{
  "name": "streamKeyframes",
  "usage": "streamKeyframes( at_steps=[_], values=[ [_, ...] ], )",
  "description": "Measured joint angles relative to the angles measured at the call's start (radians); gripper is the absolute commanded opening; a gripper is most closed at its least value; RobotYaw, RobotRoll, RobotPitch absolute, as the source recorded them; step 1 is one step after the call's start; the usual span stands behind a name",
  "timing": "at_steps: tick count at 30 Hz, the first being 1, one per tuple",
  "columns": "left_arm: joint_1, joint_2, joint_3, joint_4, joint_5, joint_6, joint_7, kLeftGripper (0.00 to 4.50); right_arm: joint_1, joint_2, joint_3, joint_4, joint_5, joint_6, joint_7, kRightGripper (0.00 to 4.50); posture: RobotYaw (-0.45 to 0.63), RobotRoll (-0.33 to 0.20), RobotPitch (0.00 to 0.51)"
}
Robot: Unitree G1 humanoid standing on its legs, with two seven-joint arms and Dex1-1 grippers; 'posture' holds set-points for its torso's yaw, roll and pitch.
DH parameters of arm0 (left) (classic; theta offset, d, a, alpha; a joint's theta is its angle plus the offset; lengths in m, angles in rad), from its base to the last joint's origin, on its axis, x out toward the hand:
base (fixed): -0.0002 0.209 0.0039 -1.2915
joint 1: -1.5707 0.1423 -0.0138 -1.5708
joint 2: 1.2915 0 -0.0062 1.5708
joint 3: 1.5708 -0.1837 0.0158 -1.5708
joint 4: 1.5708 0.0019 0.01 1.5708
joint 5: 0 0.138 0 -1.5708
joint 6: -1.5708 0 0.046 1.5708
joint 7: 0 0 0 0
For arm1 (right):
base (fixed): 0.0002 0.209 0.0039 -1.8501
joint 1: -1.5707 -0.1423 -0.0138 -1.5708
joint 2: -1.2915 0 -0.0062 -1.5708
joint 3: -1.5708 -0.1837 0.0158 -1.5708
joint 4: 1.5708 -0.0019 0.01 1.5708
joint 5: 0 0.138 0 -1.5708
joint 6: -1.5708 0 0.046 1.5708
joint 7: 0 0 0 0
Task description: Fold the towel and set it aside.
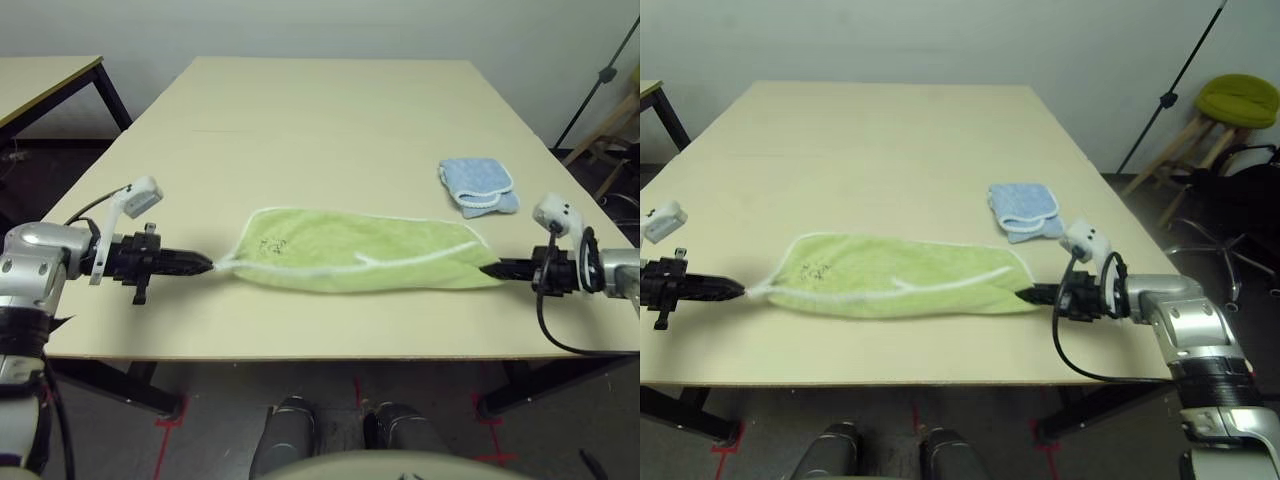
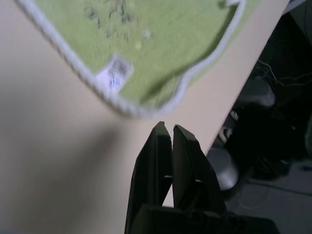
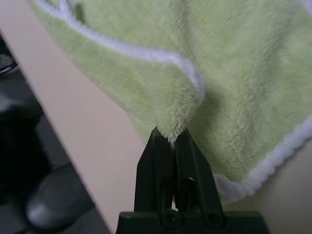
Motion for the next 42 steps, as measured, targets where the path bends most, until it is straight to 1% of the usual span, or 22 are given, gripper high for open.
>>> streamKeyframes(
  at_steps=[2, 4, 7, 9, 13, 15, 16, 18, 22, 23, 24, 25, 27, 29, 30, 33, 35, 37, 38, 42],
  values=[
    [0.005, 0.029, -0.007, -0.027, -0.019, 0.022, -0.001, 0.42, -0.001, -0.013, 0.000, -0.014, 0.009, 0.020, 0.014, 0.00, 0.09, 0.000, 0.070],
    [-0.001, 0.030, -0.009, -0.032, -0.019, 0.024, 0.003, 0.42, -0.011, -0.011, 0.000, -0.011, 0.008, 0.021, 0.008, 0.00, 0.09, 0.000, 0.070],
    [-0.070, -0.040, -0.014, 0.003, 0.015, -0.053, 0.054, 0.42, -0.055, 0.018, -0.001, 0.024, -0.005, -0.014, -0.033, 0.00, 0.10, 0.000, 0.070],
    [-0.119, -0.084, -0.031, 0.049, 0.051, -0.130, 0.090, 0.42, -0.090, 0.042, -0.001, 0.056, -0.018, -0.050, -0.060, 0.00, 0.10, 0.000, 0.069],
    [-0.256, -0.179, -0.056, 0.194, 0.139, -0.307, 0.172, 0.42, -0.147, 0.077, 0.000, 0.137, -0.060, -0.129, -0.116, 0.00, 0.09, 0.000, 0.069],
    [-0.304, -0.204, -0.064, 0.250, 0.168, -0.376, 0.195, 0.42, -0.165, 0.087, 0.002, 0.169, -0.078, -0.159, -0.135, 0.00, 0.09, 0.000, 0.069],
    [-0.323, -0.213, -0.067, 0.279, 0.181, -0.401, 0.198, 0.42, -0.172, 0.091, 0.002, 0.188, -0.088, -0.174, -0.146, 0.00, 0.08, 0.000, 0.068],
    [-0.343, -0.227, -0.071, 0.310, 0.186, -0.412, 0.187, 0.42, -0.178, 0.101, 0.002, 0.213, -0.105, -0.195, -0.161, 0.00, 0.07, 0.000, 0.071],
    [-0.337, -0.230, -0.073, 0.302, 0.168, -0.376, 0.140, 0.42, -0.178, 0.120, 0.002, 0.214, -0.106, -0.199, -0.169, 0.00, 0.07, 0.000, 0.073],
    [-0.322, -0.230, -0.060, 0.283, 0.155, -0.360, 0.137, 0.06, -0.177, 0.122, 0.001, 0.208, -0.106, -0.199, -0.172, 0.00, 0.07, 0.000, 0.076],
    [-0.306, -0.229, -0.046, 0.259, 0.136, -0.337, 0.134, 0.03, -0.176, 0.124, 0.000, 0.202, -0.105, -0.199, -0.176, 0.00, 0.07, 0.000, 0.076],
    [-0.281, -0.225, -0.033, 0.223, 0.116, -0.306, 0.131, 0.16, -0.173, 0.125, -0.001, 0.198, -0.104, -0.199, -0.177, 0.00, 0.07, 0.000, 0.080],
    [-0.232, -0.206, -0.018, 0.148, 0.077, -0.236, 0.114, 0.70, -0.170, 0.127, -0.002, 0.195, -0.103, -0.197, -0.177, 0.00, 0.08, 0.000, 0.081],
    [-0.176, -0.179, 0.006, 0.058, 0.028, -0.153, 0.100, 1.35, -0.167, 0.128, -0.004, 0.193, -0.102, -0.193, -0.177, 0.00, 0.08, 0.000, 0.083],
    [-0.146, -0.163, 0.018, 0.009, 0.007, -0.115, 0.100, 1.74, -0.167, 0.129, -0.006, 0.193, -0.101, -0.193, -0.177, 0.00, 0.08, 0.000, 0.085],
    [-0.059, -0.135, 0.054, -0.122, -0.021, -0.059, 0.129, 2.77, -0.169, 0.130, -0.008, 0.193, -0.101, -0.192, -0.177, 0.00, 0.09, 0.000, 0.086],
    [-0.009, -0.128, 0.059, -0.191, -0.035, -0.022, 0.151, 3.43, -0.170, 0.132, -0.009, 0.193, -0.101, -0.191, -0.176, 0.00, 0.09, 0.000, 0.088],
    [0.031, -0.128, 0.060, -0.251, -0.050, 0.027, 0.181, 4.20, -0.172, 0.133, -0.009, 0.193, -0.101, -0.191, -0.174, 0.00, 0.10, 0.000, 0.091],
    [0.044, -0.128, 0.060, -0.277, -0.060, 0.053, 0.200, 4.48, -0.173, 0.133, -0.009, 0.193, -0.101, -0.190, -0.172, 0.00, 0.10, 0.000, 0.091],
    [0.069, -0.128, 0.053, -0.338, -0.052, 0.103, 0.284, 4.48, -0.177, 0.134, -0.009, 0.193, -0.101, -0.188, -0.166, 0.00, 0.10, 0.000, 0.092]
  ],
)
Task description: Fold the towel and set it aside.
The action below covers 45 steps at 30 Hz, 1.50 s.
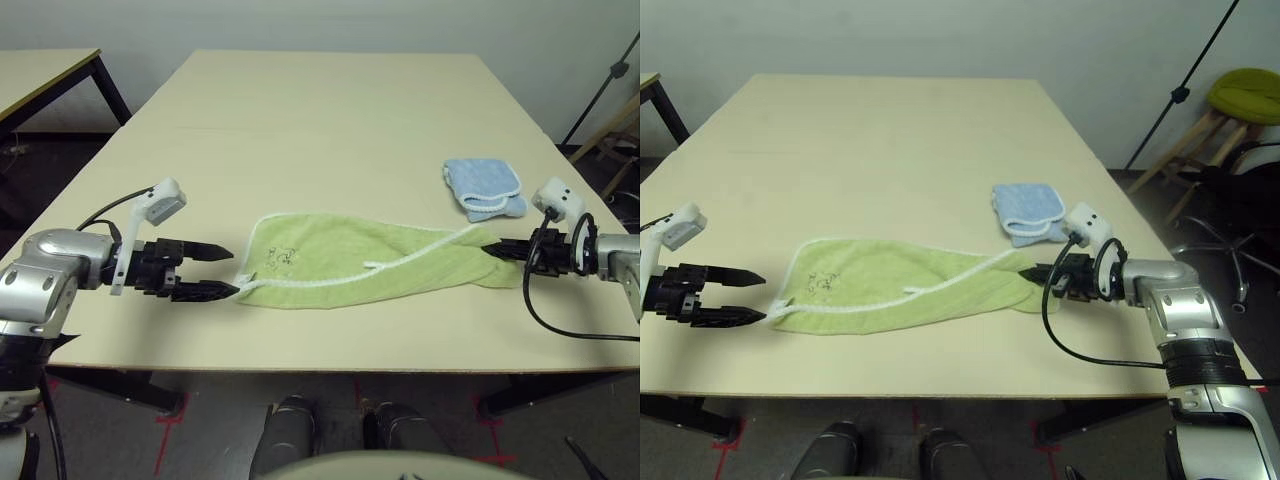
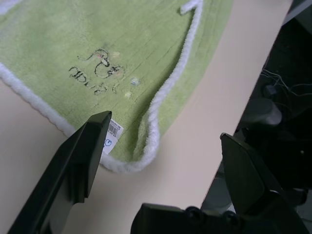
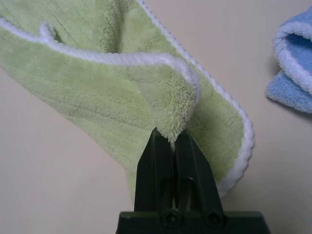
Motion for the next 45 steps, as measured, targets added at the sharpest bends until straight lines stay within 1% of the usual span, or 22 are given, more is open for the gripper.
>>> streamKeyframes(
  at_steps=[2, 6, 12, 20, 23, 28, 29, 34, 40, 43, 45],
  values=[
    [0.002, -0.001, -0.020, -0.003, 0.024, 0.017, 0.048, 4.48, 0.000, 0.001, 0.000, 0.000, 0.000, 0.002, 0.001, 0.00, 0.09, 0.000, 0.091],
    [0.002, -0.023, -0.047, -0.003, 0.032, 0.061, 0.097, 4.48, 0.000, 0.001, -0.001, 0.000, 0.001, 0.006, 0.002, 0.00, 0.09, 0.000, 0.090],
    [0.002, -0.034, -0.098, 0.003, 0.040, 0.094, 0.129, 4.48, 0.005, 0.002, -0.014, -0.019, 0.010, 0.018, 0.001, 0.00, 0.08, 0.000, 0.089],
    [0.004, -0.031, -0.110, 0.003, 0.026, 0.134, 0.125, 4.48, 0.014, 0.002, -0.018, -0.031, 0.023, 0.029, -0.002, 0.00, 0.09, 0.000, 0.087],
    [0.009, -0.030, -0.114, -0.001, 0.016, 0.151, 0.121, 3.88, 0.014, 0.002, -0.018, -0.031, 0.023, 0.030, -0.002, 0.00, 0.09, 0.000, 0.087],
    [0.023, -0.028, -0.116, -0.013, -0.008, 0.191, 0.111, 2.18, 0.014, 0.004, -0.018, -0.031, 0.023, 0.030, -0.002, 0.00, 0.09, 0.000, 0.087],
    [0.025, -0.027, -0.116, -0.017, -0.011, 0.197, 0.111, 1.77, 0.014, 0.005, -0.018, -0.031, 0.023, 0.030, -0.002, 0.00, 0.09, 0.000, 0.087],
    [0.031, -0.026, -0.116, -0.032, -0.023, 0.212, 0.111, 0.02, 0.014, 0.008, -0.018, -0.031, 0.024, 0.035, -0.002, 0.00, 0.09, 0.000, 0.087],
    [0.029, -0.020, -0.116, -0.040, -0.030, 0.225, 0.113, 0.02, 0.016, 0.010, -0.019, -0.039, 0.030, 0.040, -0.002, 0.00, 0.09, 0.000, 0.087],
    [0.008, 0.004, -0.115, -0.043, -0.053, 0.244, 0.096, 0.02, 0.031, 0.004, -0.024, -0.065, 0.040, 0.053, 0.004, 0.00, 0.09, 0.000, 0.087],
    [-0.012, 0.032, -0.114, -0.046, -0.070, 0.259, 0.074, 0.02, 0.048, -0.009, -0.031, -0.091, 0.060, 0.074, 0.014, 0.00, 0.09, 0.000, 0.086]
  ],
)
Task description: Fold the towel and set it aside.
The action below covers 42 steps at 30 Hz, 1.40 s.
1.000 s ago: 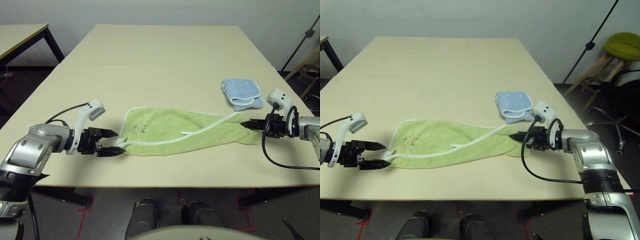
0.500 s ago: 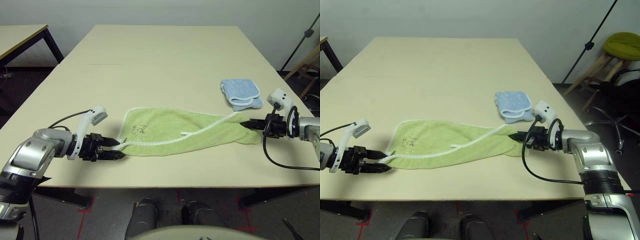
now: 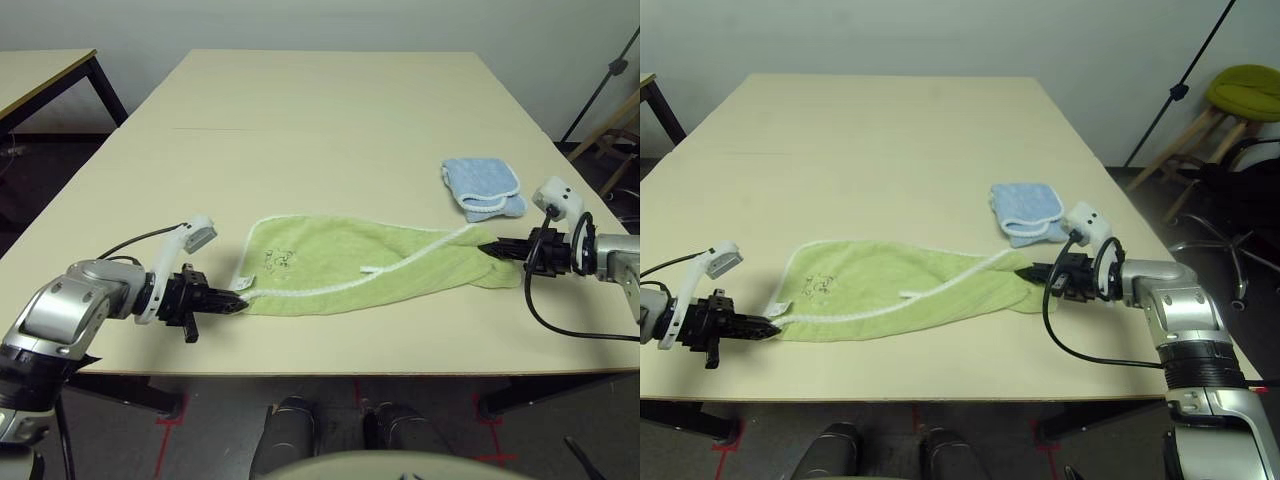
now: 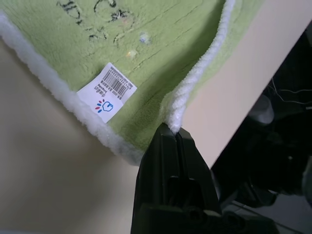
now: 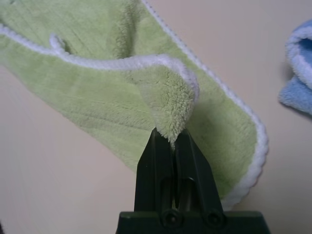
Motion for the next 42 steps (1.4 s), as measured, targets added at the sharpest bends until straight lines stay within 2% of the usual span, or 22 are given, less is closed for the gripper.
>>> streamKeyframes(
  at_steps=[6, 13, 22, 26, 34, 42],
  values=[
    [-0.065, 0.082, -0.004, -0.002, -0.028, 0.019, -0.066, 0.02, 0.040, -0.044, -0.053, -0.094, 0.060, 0.063, 0.023, 0.00, 0.08, 0.000, 0.087],
    [-0.224, 0.064, -0.080, 0.112, 0.046, -0.072, -0.093, 0.02, 0.042, -0.044, -0.073, -0.094, 0.076, 0.072, -0.001, 0.00, 0.08, 0.000, 0.083],
    [-0.483, -0.075, -0.252, 0.418, 0.272, -0.336, -0.148, 0.02, -0.004, -0.013, -0.066, -0.010, 0.031, 0.000, -0.069, 0.00, 0.08, 0.000, 0.083],
    [-0.563, -0.157, -0.268, 0.571, 0.346, -0.445, -0.151, 0.02, -0.012, -0.005, -0.062, 0.032, -0.002, -0.043, -0.095, 0.00, 0.06, 0.000, 0.084],
    [-0.678, -0.275, -0.279, 0.859, 0.476, -0.679, -0.105, 0.02, -0.026, 0.022, -0.054, 0.076, -0.042, -0.097, -0.115, 0.00, 0.05, 0.000, 0.085],
    [-0.729, -0.342, -0.255, 1.022, 0.525, -0.804, -0.042, 0.02, -0.044, 0.048, -0.031, 0.110, -0.076, -0.130, -0.131, 0.00, 0.05, 0.000, 0.083]
  ],
)
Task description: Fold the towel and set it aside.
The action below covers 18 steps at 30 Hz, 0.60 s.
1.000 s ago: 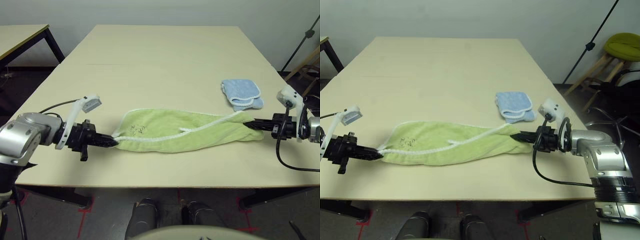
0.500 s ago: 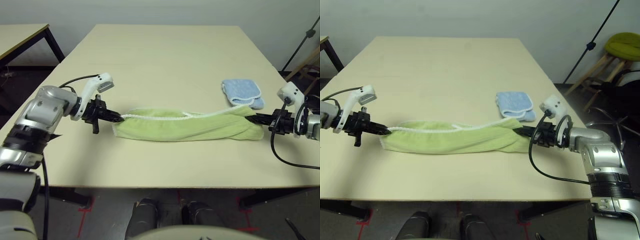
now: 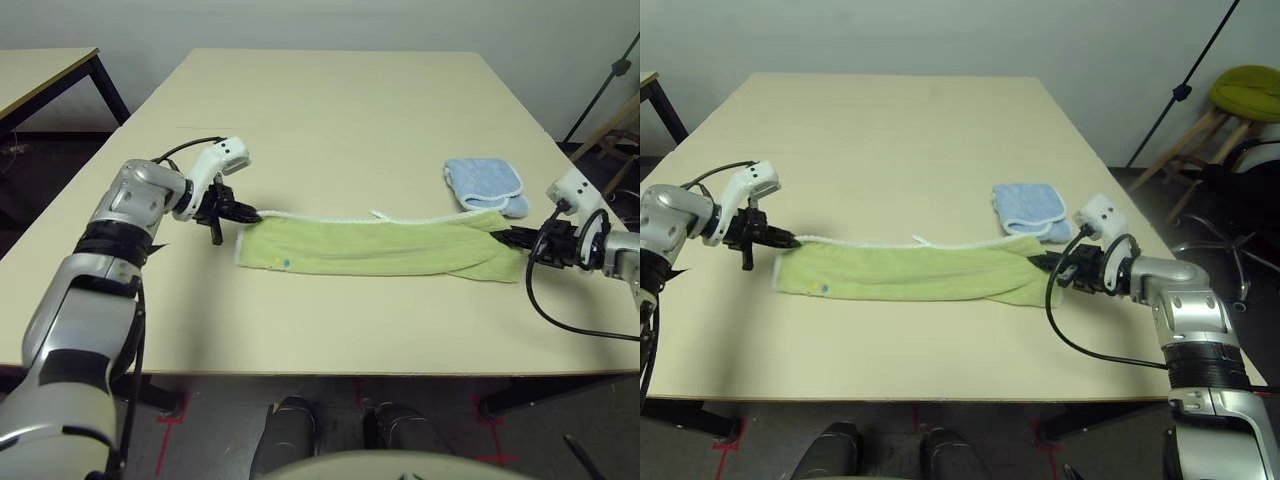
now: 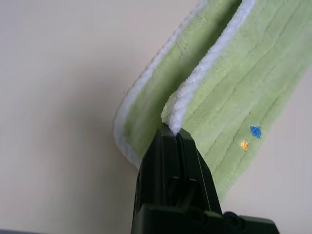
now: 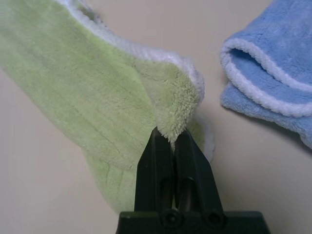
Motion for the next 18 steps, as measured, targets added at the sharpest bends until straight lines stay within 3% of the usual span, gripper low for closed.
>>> streamKeyframes(
  at_steps=[1, 5, 13, 14, 15, 18],
  values=[
    [-0.003, -0.004, 0.006, 0.015, 0.003, -0.012, 0.014, 0.01, -0.006, 0.008, 0.002, 0.005, -0.004, -0.006, -0.005, 0.21, 0.05, 0.000, 0.083],
    [-0.008, -0.027, 0.026, 0.066, 0.018, -0.065, 0.091, 1.03, -0.027, 0.020, 0.005, 0.034, -0.023, -0.033, -0.031, 1.38, 0.05, 0.000, 0.083],
    [-0.034, -0.036, 0.085, 0.090, 0.016, -0.076, 0.134, 3.97, -0.050, 0.029, 0.001, 0.069, -0.027, -0.053, -0.043, 4.46, 0.05, 0.000, 0.084],
    [-0.034, -0.037, 0.088, 0.090, 0.016, -0.076, 0.137, 4.36, -0.052, 0.031, -0.001, 0.070, -0.026, -0.053, -0.044, 4.50, 0.05, 0.000, 0.084],
    [-0.034, -0.037, 0.096, 0.090, 0.016, -0.076, 0.141, 4.47, -0.056, 0.032, -0.002, 0.070, -0.024, -0.053, -0.045, 4.50, 0.05, 0.000, 0.085],
    [-0.034, -0.038, 0.134, 0.083, -0.001, -0.065, 0.160, 4.47, -0.061, 0.034, -0.029, 0.059, 0.001, -0.051, -0.050, 4.50, 0.05, 0.000, 0.086]
  ],
)
